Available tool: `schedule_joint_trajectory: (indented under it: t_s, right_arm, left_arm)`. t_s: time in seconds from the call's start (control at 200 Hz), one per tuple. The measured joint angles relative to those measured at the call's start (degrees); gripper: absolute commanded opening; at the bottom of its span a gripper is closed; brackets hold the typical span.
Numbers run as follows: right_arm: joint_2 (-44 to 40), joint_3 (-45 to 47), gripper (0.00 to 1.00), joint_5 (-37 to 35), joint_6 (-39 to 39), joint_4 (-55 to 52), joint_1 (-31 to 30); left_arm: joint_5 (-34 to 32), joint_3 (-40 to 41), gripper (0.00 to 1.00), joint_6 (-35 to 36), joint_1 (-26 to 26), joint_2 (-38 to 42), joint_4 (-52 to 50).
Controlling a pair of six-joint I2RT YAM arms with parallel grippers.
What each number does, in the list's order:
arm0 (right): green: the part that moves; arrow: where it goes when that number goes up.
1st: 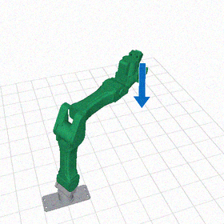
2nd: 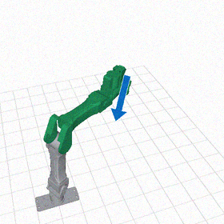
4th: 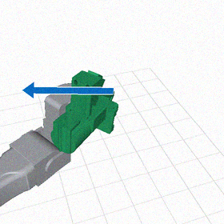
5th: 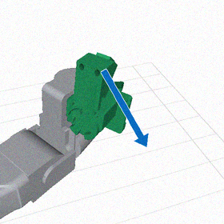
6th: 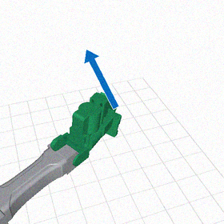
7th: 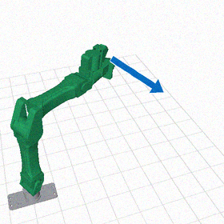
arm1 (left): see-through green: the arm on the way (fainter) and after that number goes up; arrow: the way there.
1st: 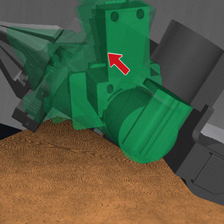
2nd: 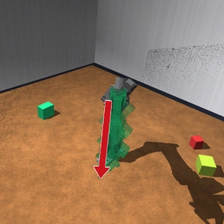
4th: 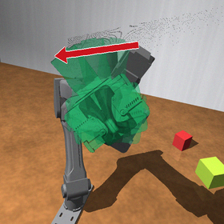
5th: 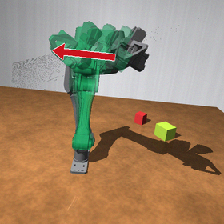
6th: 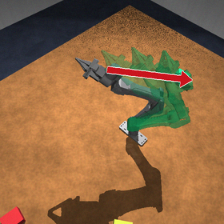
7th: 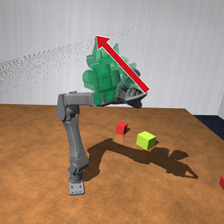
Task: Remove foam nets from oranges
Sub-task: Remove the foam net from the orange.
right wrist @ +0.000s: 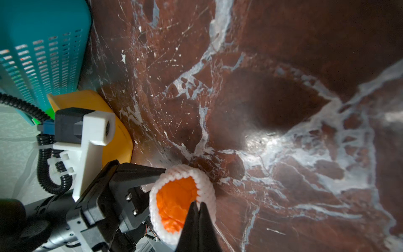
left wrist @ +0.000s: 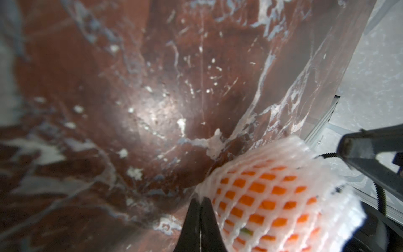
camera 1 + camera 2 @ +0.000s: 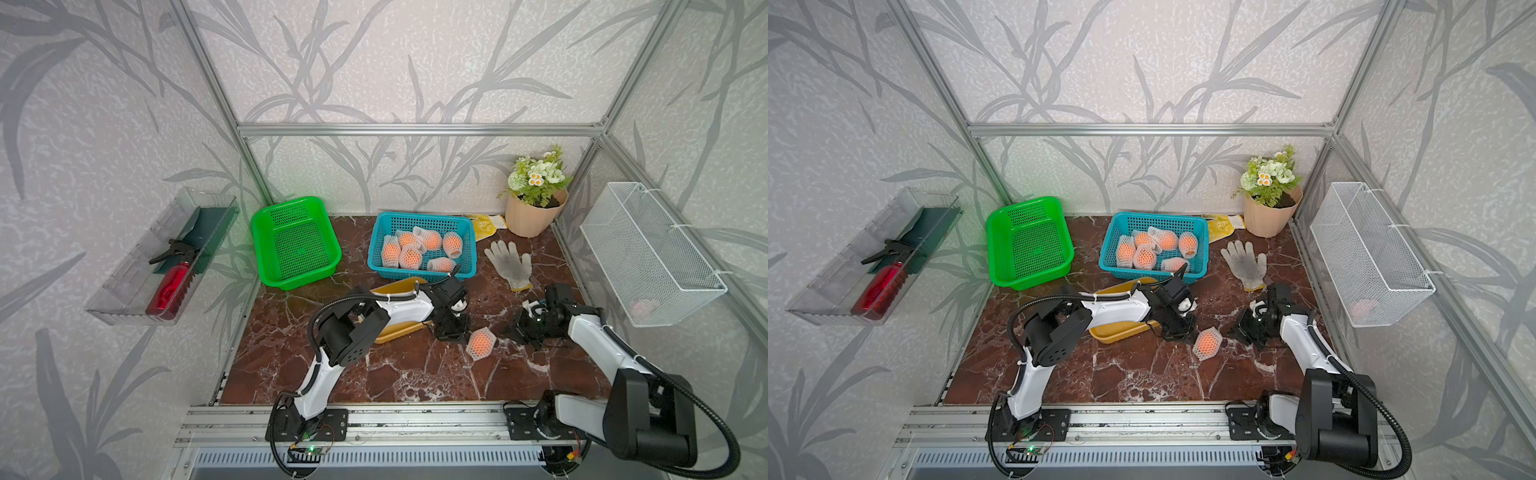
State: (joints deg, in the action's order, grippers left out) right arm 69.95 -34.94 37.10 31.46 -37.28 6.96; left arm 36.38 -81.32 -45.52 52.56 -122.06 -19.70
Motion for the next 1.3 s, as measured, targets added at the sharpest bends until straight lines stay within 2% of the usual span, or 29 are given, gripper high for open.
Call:
schedule_joint_trajectory:
  t_s: [0.3,0.695,0.97,1.3]
  right_arm:
    - [1.22,0.79,0.06,1.31,-0.26,2.56,0.0]
    - [7.28,0.33,0.05,3.54,-1.16,6.27,0.0]
    - [7.28,0.72,0.06,7.13,-1.51,9.2,-0.57]
    - [4.46,2.91,0.04,9.2,-2.78,7.1,-1.03]
  left_arm:
    - [-0.35,-1.57,0.0,1.09,0.26,-0.28,-1.62]
    - [-0.52,-2.75,0.0,2.03,0.66,-1.16,-2.86]
    - [-0.57,-3.67,0.0,2.27,0.85,-1.4,-3.32]
    - [-0.98,-3.98,0.0,2.45,1.03,-1.79,-3.76]
